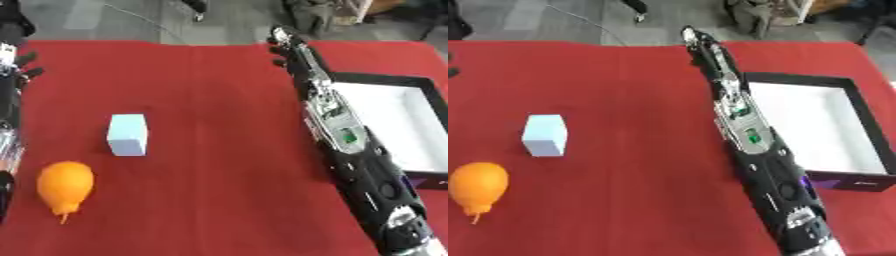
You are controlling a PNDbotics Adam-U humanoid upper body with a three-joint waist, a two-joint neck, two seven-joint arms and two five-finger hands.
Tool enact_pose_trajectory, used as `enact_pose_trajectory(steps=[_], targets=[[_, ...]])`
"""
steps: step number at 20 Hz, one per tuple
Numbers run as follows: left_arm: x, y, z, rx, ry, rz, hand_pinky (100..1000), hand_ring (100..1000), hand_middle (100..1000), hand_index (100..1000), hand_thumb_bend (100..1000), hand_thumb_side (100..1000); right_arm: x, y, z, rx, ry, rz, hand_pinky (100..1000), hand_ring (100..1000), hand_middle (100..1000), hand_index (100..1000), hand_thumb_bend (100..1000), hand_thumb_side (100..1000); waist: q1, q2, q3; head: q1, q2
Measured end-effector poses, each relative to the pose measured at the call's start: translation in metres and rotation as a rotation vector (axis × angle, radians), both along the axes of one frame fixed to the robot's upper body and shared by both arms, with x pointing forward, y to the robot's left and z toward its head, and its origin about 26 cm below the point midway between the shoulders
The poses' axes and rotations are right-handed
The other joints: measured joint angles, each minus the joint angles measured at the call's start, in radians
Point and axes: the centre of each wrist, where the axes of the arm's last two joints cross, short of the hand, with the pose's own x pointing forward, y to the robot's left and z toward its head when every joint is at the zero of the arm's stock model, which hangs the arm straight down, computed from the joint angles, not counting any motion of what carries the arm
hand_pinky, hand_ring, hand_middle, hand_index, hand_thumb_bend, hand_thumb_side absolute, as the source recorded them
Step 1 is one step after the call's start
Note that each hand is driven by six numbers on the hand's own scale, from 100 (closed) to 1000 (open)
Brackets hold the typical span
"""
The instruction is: Pick up the objects with one hand, pass them to the other hand, and then place them into the box on the other side of the table.
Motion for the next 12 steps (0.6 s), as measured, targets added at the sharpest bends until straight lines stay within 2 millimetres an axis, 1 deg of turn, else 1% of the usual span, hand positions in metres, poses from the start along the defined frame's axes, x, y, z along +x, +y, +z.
enact_pose_trajectory(steps=[3, 5, 7, 9, 12], targets=[[-0.001, -0.003, 0.001, 0.086, -0.001, -0.010, 821, 835, 829, 913, 519, 702, -0.002, -0.002, -0.001, 0.007, -0.001, -0.009, 890, 886, 820, 875, 100, 833, -0.001, 0.000, -0.001, 0.002, -0.008], [0.000, -0.008, 0.006, 0.234, 0.004, -0.039, 834, 850, 839, 919, 499, 708, -0.004, -0.003, -0.001, 0.010, -0.002, -0.012, 889, 884, 819, 874, 100, 832, -0.004, 0.000, -0.001, 0.002, -0.013], [0.001, -0.014, 0.017, 0.458, 0.016, -0.084, 851, 871, 859, 927, 478, 682, -0.005, -0.003, -0.001, 0.012, -0.003, -0.015, 888, 881, 817, 874, 100, 831, -0.004, 0.000, -0.002, 0.002, -0.016], [0.004, -0.023, 0.033, 0.708, 0.030, -0.129, 867, 884, 870, 933, 477, 668, -0.006, -0.003, -0.001, 0.012, -0.003, -0.014, 887, 880, 817, 874, 100, 831, -0.004, 0.000, -0.005, 0.002, -0.017], [0.006, -0.035, 0.053, 1.013, 0.068, -0.174, 878, 892, 863, 905, 527, 576, -0.007, -0.002, 0.001, 0.010, -0.008, -0.008, 886, 877, 815, 873, 100, 831, -0.004, -0.001, -0.009, 0.002, -0.018]])
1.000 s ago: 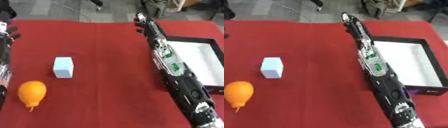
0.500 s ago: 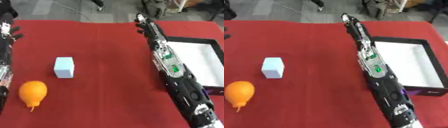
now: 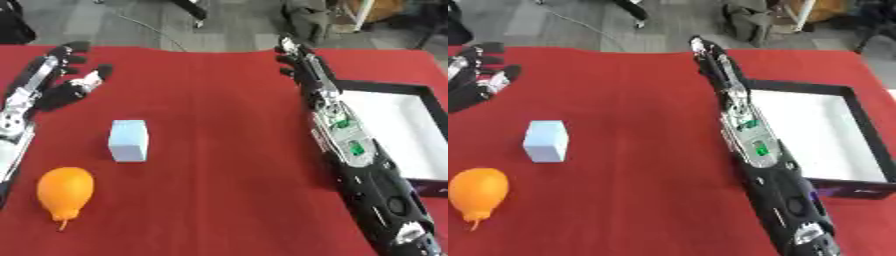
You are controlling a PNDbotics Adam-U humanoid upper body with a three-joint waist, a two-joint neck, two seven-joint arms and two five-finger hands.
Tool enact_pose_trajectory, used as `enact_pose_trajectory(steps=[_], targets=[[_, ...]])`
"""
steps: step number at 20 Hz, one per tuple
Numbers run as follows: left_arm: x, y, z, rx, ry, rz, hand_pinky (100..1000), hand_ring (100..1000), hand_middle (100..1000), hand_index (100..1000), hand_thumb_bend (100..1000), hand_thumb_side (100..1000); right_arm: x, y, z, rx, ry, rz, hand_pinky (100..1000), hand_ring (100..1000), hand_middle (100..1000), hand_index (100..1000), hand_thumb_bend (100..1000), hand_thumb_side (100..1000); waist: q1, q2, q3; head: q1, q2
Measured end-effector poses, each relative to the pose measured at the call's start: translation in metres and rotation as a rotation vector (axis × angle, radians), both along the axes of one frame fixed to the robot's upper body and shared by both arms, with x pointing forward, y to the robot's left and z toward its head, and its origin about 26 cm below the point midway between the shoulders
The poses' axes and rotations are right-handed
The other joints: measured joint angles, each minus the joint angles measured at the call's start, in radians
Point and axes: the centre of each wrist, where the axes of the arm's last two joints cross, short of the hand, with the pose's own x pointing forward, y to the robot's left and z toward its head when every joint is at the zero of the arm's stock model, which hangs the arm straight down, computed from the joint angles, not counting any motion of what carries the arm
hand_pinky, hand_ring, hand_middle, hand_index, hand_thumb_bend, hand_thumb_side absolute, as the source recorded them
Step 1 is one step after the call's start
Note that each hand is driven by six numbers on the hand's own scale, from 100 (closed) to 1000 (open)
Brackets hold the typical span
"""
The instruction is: Pick up the objects with one hand, pass them to the other hand, and then place them into the box on the other side of the table.
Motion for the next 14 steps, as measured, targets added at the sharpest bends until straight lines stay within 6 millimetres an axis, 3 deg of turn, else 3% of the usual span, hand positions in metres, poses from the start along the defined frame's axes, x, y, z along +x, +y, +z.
enact_pose_trajectory(steps=[3, 6, 10, 14], targets=[[0.007, -0.010, 0.018, 0.249, 0.068, -0.010, 893, 902, 863, 900, 570, 514, -0.001, 0.002, 0.001, -0.006, 0.000, 0.011, 889, 878, 815, 876, 100, 832, 0.006, -0.001, -0.006, 0.000, -0.006], [0.014, -0.014, 0.025, 0.388, 0.164, -0.014, 910, 914, 858, 897, 577, 446, -0.002, 0.002, -0.002, -0.014, 0.010, 0.023, 891, 878, 816, 877, 100, 833, 0.009, -0.001, -0.009, 0.000, -0.006], [0.021, -0.020, 0.038, 0.483, 0.239, -0.021, 923, 922, 850, 895, 471, 419, -0.003, 0.004, -0.002, -0.024, 0.014, 0.040, 892, 877, 816, 878, 100, 833, 0.015, -0.001, -0.014, 0.000, -0.006], [0.026, -0.021, 0.045, 0.519, 0.284, -0.026, 928, 925, 850, 895, 446, 391, -0.004, 0.005, -0.001, -0.030, 0.013, 0.051, 892, 877, 815, 877, 100, 834, 0.019, 0.000, -0.015, -0.006, -0.006]])
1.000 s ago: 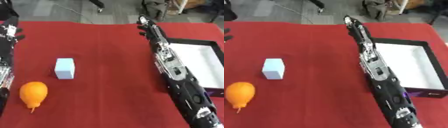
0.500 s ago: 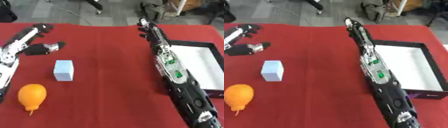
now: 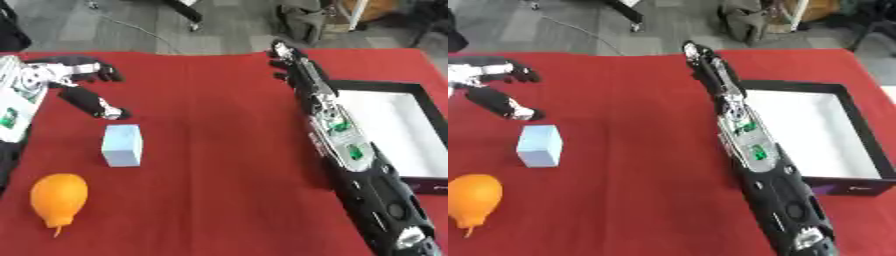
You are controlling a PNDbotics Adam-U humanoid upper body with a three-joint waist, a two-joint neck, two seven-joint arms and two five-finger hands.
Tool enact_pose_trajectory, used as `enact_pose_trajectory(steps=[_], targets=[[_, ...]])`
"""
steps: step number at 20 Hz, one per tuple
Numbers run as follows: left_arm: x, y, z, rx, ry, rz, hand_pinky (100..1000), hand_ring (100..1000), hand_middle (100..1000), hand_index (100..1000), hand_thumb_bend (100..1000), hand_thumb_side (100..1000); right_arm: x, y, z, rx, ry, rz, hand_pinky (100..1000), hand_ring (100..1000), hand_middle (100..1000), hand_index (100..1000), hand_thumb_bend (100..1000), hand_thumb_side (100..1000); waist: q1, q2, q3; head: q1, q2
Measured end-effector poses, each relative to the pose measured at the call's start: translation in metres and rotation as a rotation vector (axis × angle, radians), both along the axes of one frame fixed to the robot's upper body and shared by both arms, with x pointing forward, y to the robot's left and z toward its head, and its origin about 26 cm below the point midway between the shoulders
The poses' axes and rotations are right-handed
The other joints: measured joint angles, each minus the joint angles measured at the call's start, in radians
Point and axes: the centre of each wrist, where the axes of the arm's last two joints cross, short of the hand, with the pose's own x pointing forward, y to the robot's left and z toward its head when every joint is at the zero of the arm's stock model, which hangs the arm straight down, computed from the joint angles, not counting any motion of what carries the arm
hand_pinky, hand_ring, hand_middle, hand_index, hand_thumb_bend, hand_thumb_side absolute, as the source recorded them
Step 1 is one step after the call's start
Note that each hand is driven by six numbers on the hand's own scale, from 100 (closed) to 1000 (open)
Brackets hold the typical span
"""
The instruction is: Pick up the objects with one hand, pass them to the other hand, and then place them into the box on the other side of the table.
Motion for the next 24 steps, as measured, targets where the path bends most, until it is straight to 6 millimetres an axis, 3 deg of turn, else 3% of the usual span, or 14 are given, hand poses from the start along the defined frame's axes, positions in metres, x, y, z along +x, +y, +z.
enact_pose_trajectory(steps=[5, 11, 17, 21, 24], targets=[[0.002, 0.001, -0.001, 0.015, 0.053, -0.002, 935, 930, 854, 902, 441, 395, -0.001, 0.000, 0.001, -0.004, -0.003, 0.006, 892, 874, 814, 877, 100, 835, 0.000, 0.012, -0.002, -0.005, 0.003], [0.003, 0.003, -0.001, -0.009, 0.120, -0.026, 938, 922, 838, 885, 593, 492, -0.001, -0.001, 0.002, -0.014, -0.004, 0.004, 892, 872, 813, 877, 100, 837, 0.001, 0.021, 0.000, 0.003, 0.018], [0.000, 0.006, -0.008, 0.031, 0.150, -0.055, 977, 926, 824, 879, 616, 529, -0.001, -0.004, 0.003, -0.024, -0.003, -0.003, 892, 870, 811, 877, 100, 840, 0.003, 0.025, 0.007, 0.003, 0.018], [0.000, 0.009, -0.011, 0.055, 0.155, -0.033, 1000, 945, 838, 896, 636, 491, -0.001, -0.004, 0.002, -0.026, -0.002, -0.002, 892, 867, 808, 876, 100, 838, 0.003, 0.025, 0.008, 0.003, 0.018], [-0.001, 0.012, -0.014, 0.124, 0.141, 0.010, 1000, 969, 852, 917, 626, 413, -0.001, -0.004, 0.002, -0.026, -0.001, -0.001, 891, 866, 807, 876, 100, 838, 0.003, 0.025, 0.009, 0.002, 0.018]])
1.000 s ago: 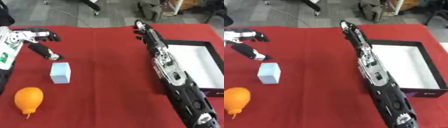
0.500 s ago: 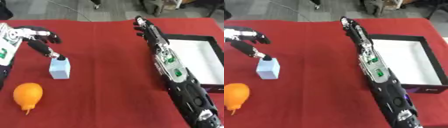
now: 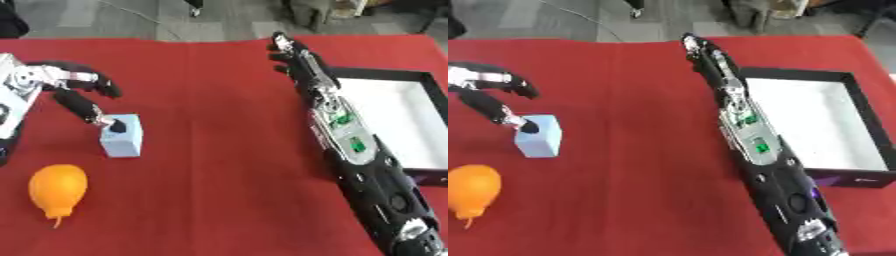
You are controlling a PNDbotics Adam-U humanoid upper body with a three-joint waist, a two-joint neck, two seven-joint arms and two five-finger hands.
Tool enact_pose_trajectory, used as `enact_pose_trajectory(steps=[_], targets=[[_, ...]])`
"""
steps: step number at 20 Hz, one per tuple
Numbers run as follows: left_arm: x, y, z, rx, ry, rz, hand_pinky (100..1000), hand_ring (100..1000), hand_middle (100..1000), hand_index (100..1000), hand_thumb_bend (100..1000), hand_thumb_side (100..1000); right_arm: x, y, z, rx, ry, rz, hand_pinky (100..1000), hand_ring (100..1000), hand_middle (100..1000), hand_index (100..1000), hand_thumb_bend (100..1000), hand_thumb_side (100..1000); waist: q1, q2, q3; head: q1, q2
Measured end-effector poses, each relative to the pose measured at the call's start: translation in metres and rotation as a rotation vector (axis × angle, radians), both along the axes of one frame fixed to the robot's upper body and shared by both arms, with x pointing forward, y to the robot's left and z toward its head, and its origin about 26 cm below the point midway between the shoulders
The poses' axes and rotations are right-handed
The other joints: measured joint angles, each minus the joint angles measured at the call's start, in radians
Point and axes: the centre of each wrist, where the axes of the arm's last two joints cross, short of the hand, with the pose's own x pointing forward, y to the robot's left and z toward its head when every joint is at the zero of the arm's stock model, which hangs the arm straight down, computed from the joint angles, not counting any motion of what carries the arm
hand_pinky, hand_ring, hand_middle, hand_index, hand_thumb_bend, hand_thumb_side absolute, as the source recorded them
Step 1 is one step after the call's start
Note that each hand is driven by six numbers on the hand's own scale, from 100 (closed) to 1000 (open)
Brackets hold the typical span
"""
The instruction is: Pick up the objects with one hand, pass them to the other hand, and then place them into the box on the other side of the table.
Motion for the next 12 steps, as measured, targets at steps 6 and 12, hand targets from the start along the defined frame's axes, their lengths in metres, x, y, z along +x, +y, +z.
enact_pose_trajectory(steps=[6, 12], targets=[[-0.0028, -0.0026, -0.0040, 0.094, -0.035, 0.025, 1000, 970, 849, 926, 563, 373, -0.0002, 0.0002, -0.0001, 0.001, 0.000, 0.001, 891, 865, 806, 876, 100, 838, -0.005, -0.004, -0.003, 0.001, -0.001], [-0.0019, -0.0053, -0.0096, 0.066, -0.015, 0.027, 1000, 959, 834, 915, 547, 387, -0.0010, 0.0007, 0.0009, 0.009, -0.002, 0.001, 891, 865, 805, 875, 100, 840, -0.011, -0.006, -0.004, 0.005, -0.010]])
